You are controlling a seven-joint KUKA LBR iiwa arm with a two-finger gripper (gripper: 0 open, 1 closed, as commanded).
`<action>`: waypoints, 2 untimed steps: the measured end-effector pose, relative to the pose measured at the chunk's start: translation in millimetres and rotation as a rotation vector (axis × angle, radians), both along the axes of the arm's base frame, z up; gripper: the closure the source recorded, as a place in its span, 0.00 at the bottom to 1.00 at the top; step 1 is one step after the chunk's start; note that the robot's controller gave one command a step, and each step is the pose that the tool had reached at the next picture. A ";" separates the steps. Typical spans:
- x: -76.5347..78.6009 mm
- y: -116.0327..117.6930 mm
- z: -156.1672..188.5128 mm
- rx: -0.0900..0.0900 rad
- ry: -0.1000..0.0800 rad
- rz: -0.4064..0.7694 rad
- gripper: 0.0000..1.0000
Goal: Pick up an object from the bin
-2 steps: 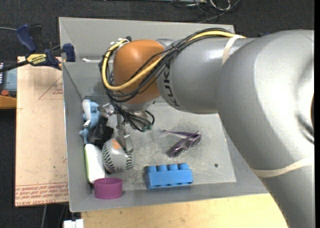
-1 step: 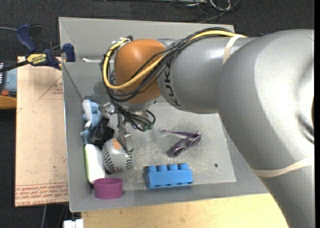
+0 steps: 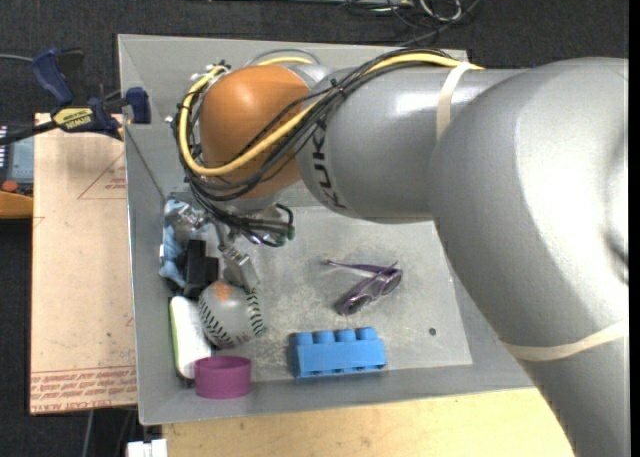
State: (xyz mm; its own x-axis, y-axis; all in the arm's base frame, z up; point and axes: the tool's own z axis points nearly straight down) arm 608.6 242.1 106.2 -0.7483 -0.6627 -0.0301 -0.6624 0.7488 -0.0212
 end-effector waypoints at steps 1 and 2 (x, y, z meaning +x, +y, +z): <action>-1.8 -17.9 -12.0 0.003 -0.007 0.003 0.00; 6.7 9.5 -30.1 -0.010 -0.013 0.330 1.00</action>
Offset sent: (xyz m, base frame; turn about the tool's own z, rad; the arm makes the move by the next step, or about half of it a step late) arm 0.0023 0.0091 -0.0362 -0.3375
